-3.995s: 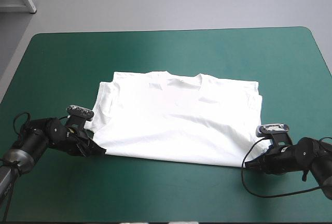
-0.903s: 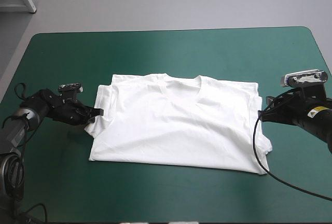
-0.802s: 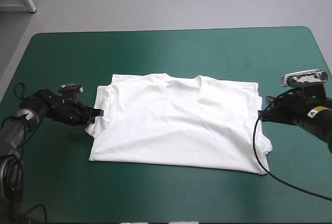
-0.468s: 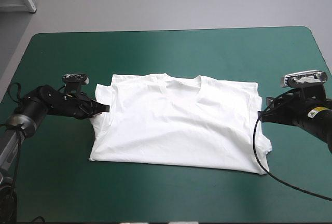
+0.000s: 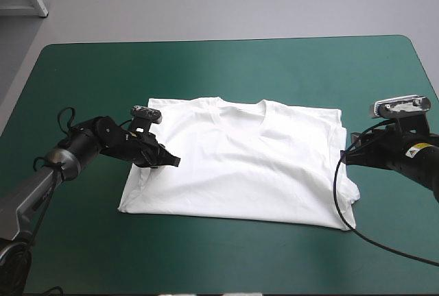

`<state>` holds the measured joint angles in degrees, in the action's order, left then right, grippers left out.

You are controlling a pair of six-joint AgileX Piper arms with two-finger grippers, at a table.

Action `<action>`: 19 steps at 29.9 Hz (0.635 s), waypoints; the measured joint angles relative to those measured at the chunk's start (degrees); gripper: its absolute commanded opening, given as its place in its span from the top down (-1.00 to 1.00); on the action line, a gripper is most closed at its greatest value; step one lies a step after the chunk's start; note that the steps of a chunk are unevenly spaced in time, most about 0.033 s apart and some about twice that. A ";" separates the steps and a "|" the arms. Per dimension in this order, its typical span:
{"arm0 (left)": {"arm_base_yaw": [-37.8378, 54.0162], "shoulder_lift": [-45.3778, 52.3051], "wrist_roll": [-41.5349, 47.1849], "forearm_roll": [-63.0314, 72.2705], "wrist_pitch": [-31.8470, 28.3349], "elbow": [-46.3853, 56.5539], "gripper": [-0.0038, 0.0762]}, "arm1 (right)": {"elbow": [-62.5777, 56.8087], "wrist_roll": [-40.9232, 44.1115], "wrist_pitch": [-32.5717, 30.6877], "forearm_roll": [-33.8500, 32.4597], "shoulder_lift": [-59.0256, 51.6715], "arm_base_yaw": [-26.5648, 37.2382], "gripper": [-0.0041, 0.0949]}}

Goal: Fold the cloth

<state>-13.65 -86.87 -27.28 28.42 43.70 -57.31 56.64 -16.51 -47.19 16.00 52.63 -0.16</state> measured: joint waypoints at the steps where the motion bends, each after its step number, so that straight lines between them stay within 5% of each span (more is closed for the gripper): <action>1: -0.24 -0.32 -0.27 -0.14 0.05 0.00 0.41 | 0.00 0.00 -0.06 0.15 0.00 0.00 0.08; 4: -0.46 -0.72 -1.29 -0.22 0.64 0.00 -0.20 | 0.00 0.00 -0.12 0.34 0.00 0.00 0.08; 7: -0.54 -0.72 -2.44 1.56 1.85 0.00 -0.48 | 0.00 0.00 -0.12 0.39 0.00 0.00 0.08; 13: -0.70 -0.72 -9.25 10.98 8.90 -0.41 -0.34 | 0.00 0.00 0.13 0.29 0.00 0.00 0.08; 19: -0.74 6.96 -4.58 4.80 11.00 -1.12 -0.28 | 0.00 0.05 -4.42 -1.61 0.00 0.00 0.08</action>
<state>-14.40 -79.91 -31.86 33.22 54.71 -58.43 56.64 -16.46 -51.61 14.39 52.63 -0.16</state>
